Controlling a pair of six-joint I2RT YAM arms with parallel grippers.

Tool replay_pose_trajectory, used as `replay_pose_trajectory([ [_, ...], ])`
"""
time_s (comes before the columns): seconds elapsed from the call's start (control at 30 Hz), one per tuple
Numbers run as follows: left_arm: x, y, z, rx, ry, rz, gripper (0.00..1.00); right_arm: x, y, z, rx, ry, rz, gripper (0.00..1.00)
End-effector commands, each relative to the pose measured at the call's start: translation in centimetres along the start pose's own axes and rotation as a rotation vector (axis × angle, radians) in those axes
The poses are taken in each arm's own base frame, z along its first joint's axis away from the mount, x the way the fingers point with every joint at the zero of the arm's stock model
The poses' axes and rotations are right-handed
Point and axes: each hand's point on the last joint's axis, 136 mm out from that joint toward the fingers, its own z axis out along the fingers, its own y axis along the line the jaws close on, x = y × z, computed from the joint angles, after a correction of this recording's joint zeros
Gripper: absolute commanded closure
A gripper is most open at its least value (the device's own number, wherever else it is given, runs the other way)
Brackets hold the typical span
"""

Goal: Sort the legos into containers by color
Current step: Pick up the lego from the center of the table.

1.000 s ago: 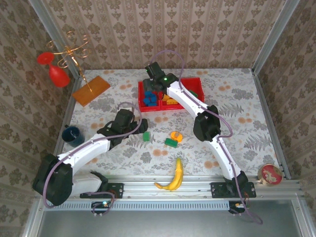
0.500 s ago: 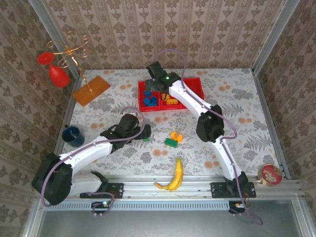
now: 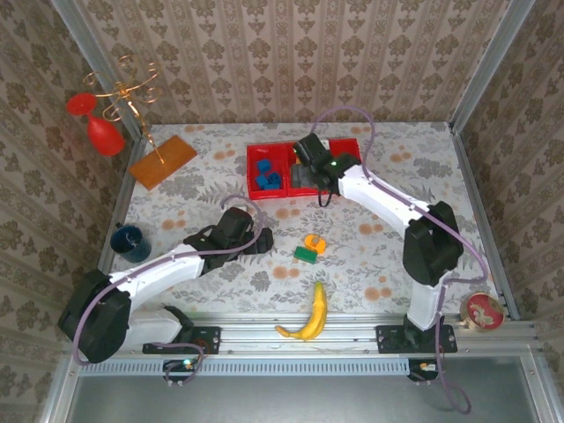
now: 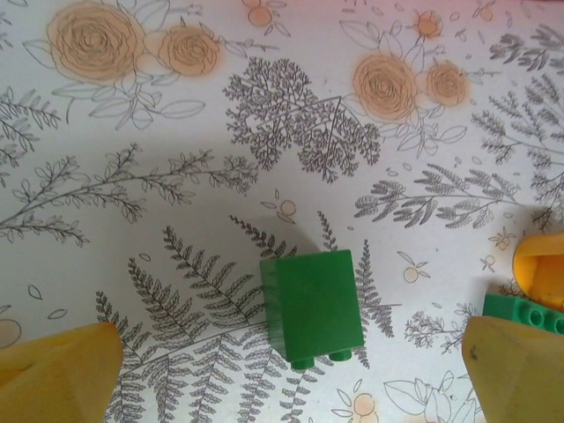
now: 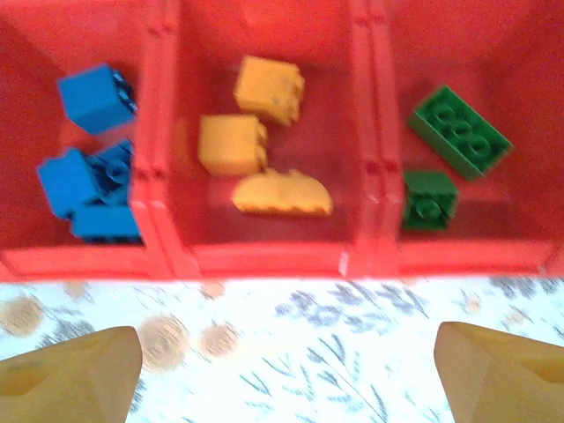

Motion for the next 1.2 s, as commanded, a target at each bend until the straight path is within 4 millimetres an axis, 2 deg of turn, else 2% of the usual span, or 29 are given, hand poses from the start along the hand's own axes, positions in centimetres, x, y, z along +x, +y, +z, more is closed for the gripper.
replay_pose_trajectory([
  [0.0, 0.3, 0.0, 0.1, -0.024, 0.015, -0.01, 0.0, 0.0, -2.4, -1.4, 0.056, -0.06, 0.087, 0.1],
  [0.17, 0.5, -0.4, 0.4, -0.038, 0.035, 0.006, 0.0, 2.9, -5.2, -2.2, 0.109, -0.042, 0.114, 0.0],
  [0.43, 1.0, -0.6, 0.9, -0.065, 0.065, 0.015, 0.02, 7.6, -9.8, -3.0, 0.213, 0.0, 0.173, 0.0],
  [0.53, 1.2, -0.5, 1.1, -0.074, 0.076, 0.014, 0.02, 8.7, -11.2, -3.3, 0.231, 0.005, 0.212, 0.0],
  [0.83, 1.4, -0.3, 1.4, -0.089, 0.091, 0.018, 0.06, 10.1, -13.3, -3.4, 0.264, 0.019, 0.262, 0.0],
  [1.17, 2.1, -0.4, 2.2, -0.102, 0.14, 0.031, 0.08, 10.7, -13.6, -2.9, 0.276, 0.04, 0.274, 0.0],
])
